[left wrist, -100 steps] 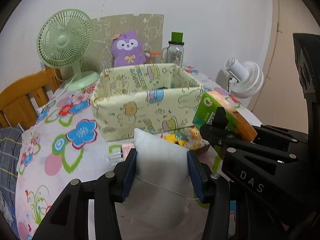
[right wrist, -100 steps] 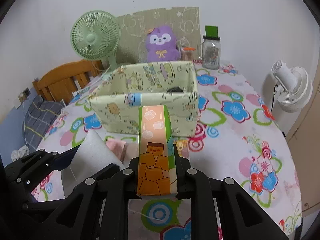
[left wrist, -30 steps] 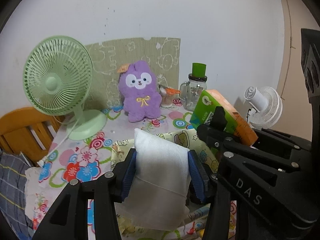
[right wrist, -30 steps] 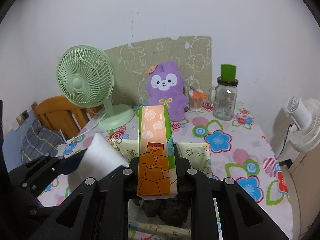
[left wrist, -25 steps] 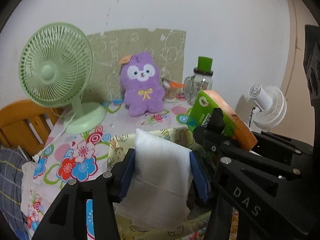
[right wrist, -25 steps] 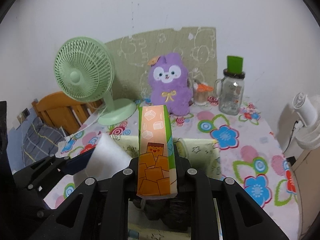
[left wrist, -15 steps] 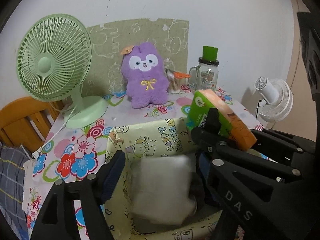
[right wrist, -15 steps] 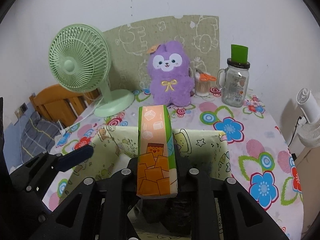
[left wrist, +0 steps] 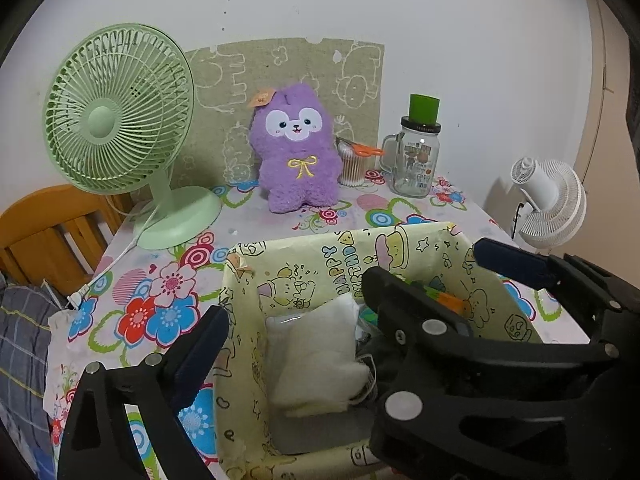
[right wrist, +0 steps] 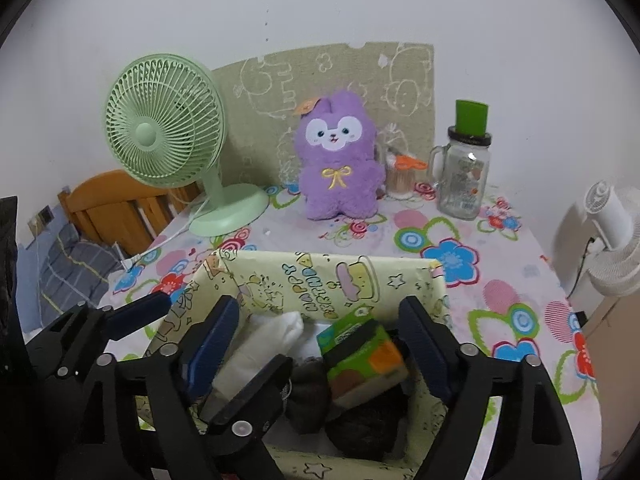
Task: Organize soft objects
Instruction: 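Lower both items into the yellow box and open both grippers, then withdraw both grippers from the box toward the remaining items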
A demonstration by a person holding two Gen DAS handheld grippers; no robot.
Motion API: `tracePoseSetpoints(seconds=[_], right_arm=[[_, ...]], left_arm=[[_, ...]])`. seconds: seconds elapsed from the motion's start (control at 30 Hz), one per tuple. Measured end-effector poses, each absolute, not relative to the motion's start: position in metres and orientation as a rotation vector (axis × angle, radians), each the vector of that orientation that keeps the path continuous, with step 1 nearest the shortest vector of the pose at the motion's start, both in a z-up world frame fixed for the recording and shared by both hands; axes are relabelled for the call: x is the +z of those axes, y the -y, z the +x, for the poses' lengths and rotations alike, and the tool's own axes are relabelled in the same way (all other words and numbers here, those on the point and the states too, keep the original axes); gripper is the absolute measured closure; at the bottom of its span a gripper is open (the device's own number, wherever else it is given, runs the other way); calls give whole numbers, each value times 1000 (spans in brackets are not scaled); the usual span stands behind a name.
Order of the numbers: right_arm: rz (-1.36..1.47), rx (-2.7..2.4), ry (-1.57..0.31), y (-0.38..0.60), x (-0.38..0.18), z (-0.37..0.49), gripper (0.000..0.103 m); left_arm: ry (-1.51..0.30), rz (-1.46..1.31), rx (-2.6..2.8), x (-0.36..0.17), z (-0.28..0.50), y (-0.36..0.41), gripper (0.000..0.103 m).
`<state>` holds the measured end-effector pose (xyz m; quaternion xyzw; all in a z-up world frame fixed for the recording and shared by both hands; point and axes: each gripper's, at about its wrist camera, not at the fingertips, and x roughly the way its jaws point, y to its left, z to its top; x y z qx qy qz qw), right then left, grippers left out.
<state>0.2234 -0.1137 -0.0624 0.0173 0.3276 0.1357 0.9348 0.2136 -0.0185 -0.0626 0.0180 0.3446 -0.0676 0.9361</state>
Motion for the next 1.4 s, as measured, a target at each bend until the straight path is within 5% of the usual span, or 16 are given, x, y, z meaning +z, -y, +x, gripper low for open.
tracePoseSetpoints(seconds=[1.4], right_arm=[[23, 263, -570, 129, -19, 122, 11]], left_arm=[[-585, 30, -159, -22, 116, 27, 0]])
